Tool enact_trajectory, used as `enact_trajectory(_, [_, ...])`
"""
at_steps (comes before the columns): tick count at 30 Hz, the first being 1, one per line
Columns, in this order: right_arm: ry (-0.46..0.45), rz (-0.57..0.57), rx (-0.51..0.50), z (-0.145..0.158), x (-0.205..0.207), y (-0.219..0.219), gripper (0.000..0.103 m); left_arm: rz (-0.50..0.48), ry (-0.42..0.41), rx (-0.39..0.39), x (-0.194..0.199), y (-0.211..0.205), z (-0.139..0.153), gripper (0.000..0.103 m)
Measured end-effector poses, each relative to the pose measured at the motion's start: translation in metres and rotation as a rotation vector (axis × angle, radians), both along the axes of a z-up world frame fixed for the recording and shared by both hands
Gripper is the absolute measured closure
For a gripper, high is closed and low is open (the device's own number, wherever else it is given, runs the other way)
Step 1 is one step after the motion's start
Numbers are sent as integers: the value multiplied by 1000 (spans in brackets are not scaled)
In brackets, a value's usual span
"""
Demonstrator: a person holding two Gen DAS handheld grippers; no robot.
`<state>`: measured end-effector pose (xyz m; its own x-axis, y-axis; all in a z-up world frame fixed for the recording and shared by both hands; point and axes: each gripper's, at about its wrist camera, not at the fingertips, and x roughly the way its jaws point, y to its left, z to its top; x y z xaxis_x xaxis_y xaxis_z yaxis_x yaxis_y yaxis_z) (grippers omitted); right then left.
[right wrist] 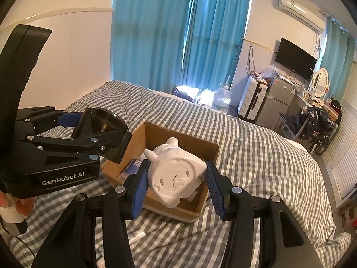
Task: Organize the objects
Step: 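Carry the visor and figurine over the cardboard box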
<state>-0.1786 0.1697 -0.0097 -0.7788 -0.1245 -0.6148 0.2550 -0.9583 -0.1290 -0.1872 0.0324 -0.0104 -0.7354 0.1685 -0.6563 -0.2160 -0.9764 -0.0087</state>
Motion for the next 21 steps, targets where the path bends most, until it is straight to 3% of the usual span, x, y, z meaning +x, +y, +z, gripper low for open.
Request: enact_trajectory(21, [-71, -35, -12, -49, -104, 15, 54, -1, -16, -12, -89, 9, -55, 43])
